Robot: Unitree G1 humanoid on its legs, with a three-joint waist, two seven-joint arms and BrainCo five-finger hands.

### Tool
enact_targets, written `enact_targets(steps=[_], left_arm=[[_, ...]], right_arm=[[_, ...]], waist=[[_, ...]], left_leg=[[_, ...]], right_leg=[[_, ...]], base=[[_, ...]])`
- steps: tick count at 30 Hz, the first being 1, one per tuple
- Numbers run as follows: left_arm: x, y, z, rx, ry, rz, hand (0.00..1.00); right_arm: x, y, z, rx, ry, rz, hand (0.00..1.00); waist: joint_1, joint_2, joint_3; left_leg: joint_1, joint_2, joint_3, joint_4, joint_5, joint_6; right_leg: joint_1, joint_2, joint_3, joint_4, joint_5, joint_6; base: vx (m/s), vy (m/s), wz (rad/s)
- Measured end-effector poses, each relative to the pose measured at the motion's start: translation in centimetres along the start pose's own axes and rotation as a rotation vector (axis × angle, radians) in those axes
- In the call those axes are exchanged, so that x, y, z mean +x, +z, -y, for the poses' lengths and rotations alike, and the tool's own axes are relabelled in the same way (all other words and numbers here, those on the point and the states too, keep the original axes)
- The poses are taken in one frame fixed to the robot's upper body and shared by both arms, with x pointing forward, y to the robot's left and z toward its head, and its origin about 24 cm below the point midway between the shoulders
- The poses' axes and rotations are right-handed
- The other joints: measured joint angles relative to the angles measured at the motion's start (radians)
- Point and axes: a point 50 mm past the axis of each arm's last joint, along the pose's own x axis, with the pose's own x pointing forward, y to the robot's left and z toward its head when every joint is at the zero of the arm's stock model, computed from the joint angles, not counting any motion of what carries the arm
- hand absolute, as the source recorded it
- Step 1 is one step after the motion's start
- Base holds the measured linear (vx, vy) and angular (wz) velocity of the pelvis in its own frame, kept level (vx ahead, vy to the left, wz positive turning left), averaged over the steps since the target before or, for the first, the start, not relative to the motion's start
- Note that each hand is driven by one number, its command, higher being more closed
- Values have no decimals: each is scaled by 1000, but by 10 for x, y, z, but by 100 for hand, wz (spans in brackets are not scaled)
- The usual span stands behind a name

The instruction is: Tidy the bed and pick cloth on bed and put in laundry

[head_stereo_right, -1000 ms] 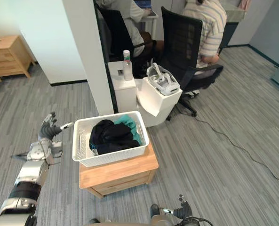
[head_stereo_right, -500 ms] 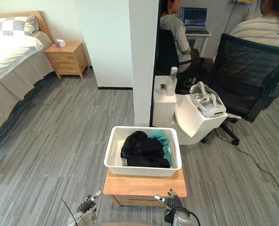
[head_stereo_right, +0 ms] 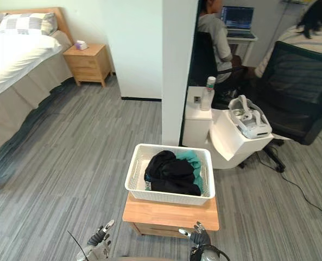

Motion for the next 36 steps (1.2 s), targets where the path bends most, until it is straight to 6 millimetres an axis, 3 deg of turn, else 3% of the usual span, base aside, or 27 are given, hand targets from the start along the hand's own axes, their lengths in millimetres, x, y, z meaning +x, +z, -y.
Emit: enact_targets(steps=[2, 5, 6, 7, 8, 9, 10, 11, 12, 13, 16, 17, 18, 20, 22, 23, 24, 25, 26, 27, 28, 30, 33, 34, 36], left_arm=[[0, 1, -8, 12, 35, 2, 0], [-1, 3, -18, 85, 52, 12, 0], [-1, 4, -19, 116, 52, 23, 0], [-1, 4, -19, 127, 51, 26, 0], [-3, 1, -21, 139, 54, 17, 0], [-3, 0, -23, 142, 57, 16, 0], [-3, 4, -30, 161, 71, 19, 0], [-3, 6, -37, 167, 82, 18, 0], [-3, 8, -38, 181, 79, 19, 0], [-2, 5, -33, 196, 53, -1, 0], [-1, 5, -28, 204, 25, -9, 0], [-1, 0, -24, 247, -6, -34, 0], [-1, 0, -22, 260, -19, -39, 0], [-1, -2, -17, 290, -48, -56, 0], [-1, -4, -16, 304, -54, -64, 0], [-1, -6, -13, 322, -64, -74, 0], [-2, -9, -13, 334, -69, -87, 0], [-2, -8, -13, 353, -74, -93, 0], [-1, -7, -10, 403, -95, -99, 0], [2, -1, -9, 446, -98, -102, 0], [4, 2, -9, 463, -97, -104, 0], [7, 6, -2, 481, -99, -116, 0], [8, 5, -1, 490, -91, -136, 0], [7, 3, -1, 478, -84, -145, 0], [6, -3, 8, 470, -109, -150, 0]], right_arm=[[0, -2, -6, -26, 21, -13, 0], [0, -3, 3, -41, 0, -30, 0], [0, -2, 13, -51, -24, -42, 0], [0, -2, 19, -50, -40, -53, 0], [-1, -4, 28, -31, -69, -73, 0], [-1, -3, 33, -19, -87, -73, 0], [2, 3, 30, 5, -85, -60, 0], [5, 8, 24, 37, -80, -46, 0], [6, 9, 24, 55, -85, -46, 0], [3, 5, 32, 88, -116, -61, 0], [5, 12, 35, 97, -128, -39, 0], [4, 12, 38, 99, -145, -43, 0], [3, 9, 39, 103, -159, -58, 0], [-1, -5, 44, 123, -186, -121, 0], [-3, -8, 48, 153, -213, -138, 0], [-4, -11, 53, 164, -236, -146, 0], [-6, -12, 56, 179, -248, -145, 0], [-6, -11, 56, 186, -251, -137, 0], [-7, -10, 57, 201, -258, -115, 0], [-9, -13, 52, 222, -255, -106, 0], [-9, -14, 50, 232, -256, -103, 0], [-9, -16, 45, 274, -278, -103, 0], [-10, -17, 44, 279, -283, -92, 0], [-10, -16, 40, 306, -277, -86, 0], [-12, -17, 46, 303, -295, -87, 0]], waist=[[19, -21, 10], [-7, -53, 4], [-11, -51, 6], [-12, -49, 9], [-10, -44, 20], [-12, -25, 24], [-14, -14, 47], [-14, -39, 56], [-17, -51, 60], [-35, -45, 51], [-27, -34, 59], [-55, -20, 65], [-56, -11, 70], [-62, 10, 87], [-66, 20, 89], [-72, 26, 90], [-88, 36, 89], [-93, 40, 87], [-95, 69, 83], [-96, 42, 82], [-96, 28, 82], [-93, 4, 88], [-97, 1, 85], [-98, 0, 81], [-97, 13, 58]], left_leg=[[-7, -27, -29, 0, -5, 19], [1, -53, 234, 10, -55, 100], [-19, -57, 290, 37, -24, 117], [-26, -57, 305, 61, -2, 112], [-26, -66, 285, 70, -12, 114], [-20, -54, 263, 69, -14, 117], [-20, -32, 220, 66, -13, 118], [-21, -40, 189, 58, -3, 120], [-17, -54, 173, 43, 5, 119], [-6, -69, 146, 4, 9, 123], [-5, -93, 150, 0, 9, 122], [-6, -102, 114, -1, 9, 122], [-7, -104, 107, -1, 9, 122], [-7, -110, 78, -1, -4, 119], [-1, -112, 88, -1, -31, 143], [12, -112, 84, -1, -51, 147], [15, -98, 55, 0, -53, 148], [15, -89, 28, 0, -48, 146], [10, -59, -24, 1, -15, 139], [-9, -50, -78, 0, -10, 134], [-21, -50, -105, 0, -8, 133], [-42, -57, -203, 0, 20, 135], [-35, -90, -203, 0, 15, 140], [-30, -112, -163, 0, 8, 149], [-23, -106, -69, 7, -11, 156]], right_leg=[[43, -24, -78, 3, -20, 32], [104, -94, -260, 20, -40, 57], [114, -117, -312, 58, -44, 58], [117, -126, -331, 85, -46, 54], [104, -156, -349, 202, -47, 39], [93, -153, -339, 247, -78, 24], [66, -86, -307, 221, -121, 18], [41, -24, -308, 133, -101, -13], [28, -8, -318, 107, -89, -34], [66, -16, -324, 97, -73, -32], [68, -33, -384, 113, -87, -4], [85, -37, -413, 116, -87, 2], [91, -37, -426, 117, -87, 2], [120, -38, -465, 117, -82, -6], [138, -50, -489, 137, -80, -10], [139, -57, -484, 192, -83, -38], [110, -64, -435, 290, -81, -123], [78, -67, -375, 360, -72, -159], [5, -27, -194, 431, -105, -169], [-34, 48, -8, 401, -147, -147], [-50, 82, 66, 382, -161, -137], [-93, 198, 292, 326, -186, -126], [-91, 232, 420, 244, -170, -137], [-96, 212, 424, 212, -129, -138], [-90, 177, 373, 175, -122, -140]], base=[[45, -4, 95], [116, 78, 169], [190, 146, 184], [194, 160, 159], [140, 109, 115], [111, 53, 122], [84, -28, 102], [28, -100, 102], [61, -69, 125], [59, -6, 93], [5, 2, 31], [-42, -16, 44], [-51, -4, 59], [-57, 4, 50], [-35, 15, 42], [6, 33, 56], [29, 49, 61], [40, 63, 74], [30, 32, 96], [50, -13, 108], [59, -58, 124], [36, -54, 123], [-13, -44, 89], [-25, 6, 69], [49, 1, 69]])
